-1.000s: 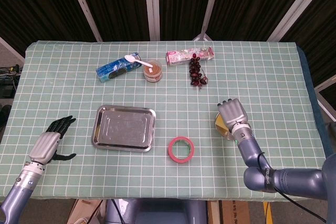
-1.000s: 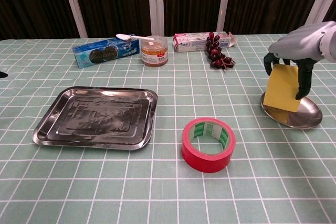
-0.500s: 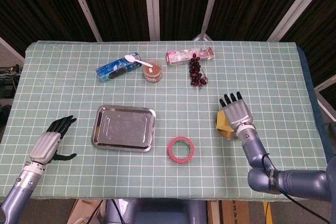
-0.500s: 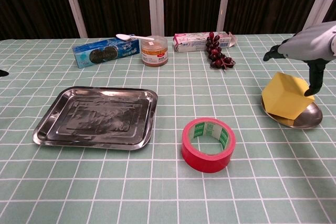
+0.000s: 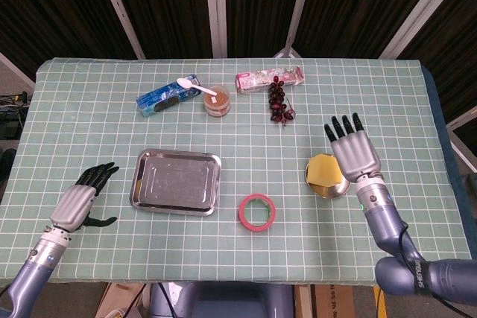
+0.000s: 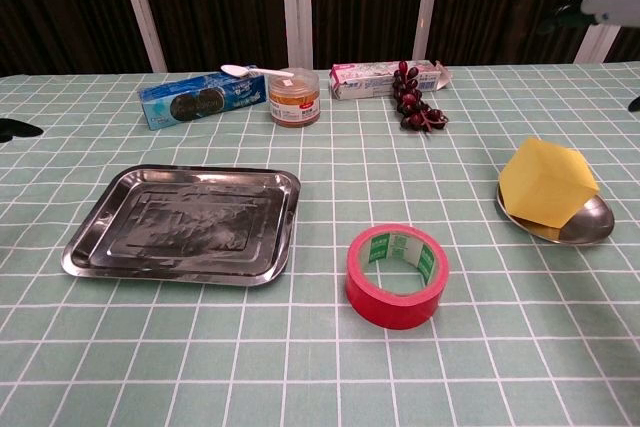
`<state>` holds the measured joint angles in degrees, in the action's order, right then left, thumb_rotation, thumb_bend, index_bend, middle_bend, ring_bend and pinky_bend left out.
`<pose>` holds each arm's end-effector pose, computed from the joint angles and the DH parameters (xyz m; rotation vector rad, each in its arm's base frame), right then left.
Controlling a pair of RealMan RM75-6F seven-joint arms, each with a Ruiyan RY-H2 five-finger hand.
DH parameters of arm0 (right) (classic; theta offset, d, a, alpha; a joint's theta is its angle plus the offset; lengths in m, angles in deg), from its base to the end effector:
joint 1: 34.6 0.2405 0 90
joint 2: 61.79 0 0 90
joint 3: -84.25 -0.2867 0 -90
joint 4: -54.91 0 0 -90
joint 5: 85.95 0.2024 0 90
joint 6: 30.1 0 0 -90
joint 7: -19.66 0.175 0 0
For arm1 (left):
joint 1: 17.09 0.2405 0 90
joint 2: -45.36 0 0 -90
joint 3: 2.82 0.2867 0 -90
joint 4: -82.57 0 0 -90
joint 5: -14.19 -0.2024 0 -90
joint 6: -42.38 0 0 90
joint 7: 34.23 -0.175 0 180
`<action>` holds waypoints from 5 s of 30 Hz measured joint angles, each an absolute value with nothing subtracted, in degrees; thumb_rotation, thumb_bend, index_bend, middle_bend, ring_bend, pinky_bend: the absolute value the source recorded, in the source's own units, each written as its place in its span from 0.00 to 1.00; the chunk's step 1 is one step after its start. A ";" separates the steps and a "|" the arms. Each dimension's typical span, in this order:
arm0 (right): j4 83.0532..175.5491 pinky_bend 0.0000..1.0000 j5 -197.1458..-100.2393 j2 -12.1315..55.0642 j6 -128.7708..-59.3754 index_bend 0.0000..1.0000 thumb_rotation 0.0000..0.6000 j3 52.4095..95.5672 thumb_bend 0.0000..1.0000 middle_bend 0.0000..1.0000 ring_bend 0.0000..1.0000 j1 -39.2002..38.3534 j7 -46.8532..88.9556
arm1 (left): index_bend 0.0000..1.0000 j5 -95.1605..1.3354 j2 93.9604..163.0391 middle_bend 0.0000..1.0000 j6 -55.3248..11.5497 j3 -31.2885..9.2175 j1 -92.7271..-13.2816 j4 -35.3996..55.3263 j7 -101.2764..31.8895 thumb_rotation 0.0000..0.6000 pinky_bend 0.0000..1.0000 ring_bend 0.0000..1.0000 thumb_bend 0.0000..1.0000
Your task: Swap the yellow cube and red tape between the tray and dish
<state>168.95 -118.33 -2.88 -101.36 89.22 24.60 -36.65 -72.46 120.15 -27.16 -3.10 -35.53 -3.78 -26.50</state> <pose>-0.1607 -0.3926 0.1434 1.7808 -0.4599 0.2829 -0.2995 0.2738 0.0702 -1.6607 -1.1495 -1.0054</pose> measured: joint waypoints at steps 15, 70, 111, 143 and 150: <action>166.69 0.04 -138.98 -18.51 -107.57 0.00 1.00 90.95 0.22 0.00 0.00 7.51 -9.79 | 0.00 -73.82 124.88 0.01 -18.47 -3.82 -42.54 -8.75 -36.04 1.00 0.00 0.00 0.03; 157.81 0.04 -151.34 -30.91 -102.35 0.00 1.00 81.18 0.22 0.00 0.00 -13.37 10.06 | 0.04 -54.54 165.06 0.46 -10.16 -15.82 -64.58 11.36 -55.41 1.00 0.28 0.27 0.36; 158.46 0.04 -149.79 -24.38 -93.94 0.00 1.00 77.30 0.22 0.00 0.00 -11.02 3.01 | 0.07 -59.40 133.14 0.47 -25.56 -6.36 -46.15 -6.99 -47.91 1.00 0.26 0.27 0.34; 158.07 0.04 -162.54 -19.37 -111.58 0.00 1.00 81.52 0.22 0.00 0.00 -24.63 9.47 | 0.00 -63.56 114.95 0.00 -40.06 -2.11 -33.33 -14.03 -48.25 1.00 0.00 0.00 0.05; 152.36 0.04 -165.95 -13.26 -120.55 0.00 1.00 83.96 0.22 0.00 0.00 -32.32 14.47 | 0.00 -62.55 109.40 0.00 -43.89 -0.24 -27.19 -11.92 -41.63 1.00 0.00 0.00 0.05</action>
<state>152.36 -165.95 -13.26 -120.55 83.96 -32.32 14.47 -62.55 109.40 -43.89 -0.24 -27.19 -11.92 -41.63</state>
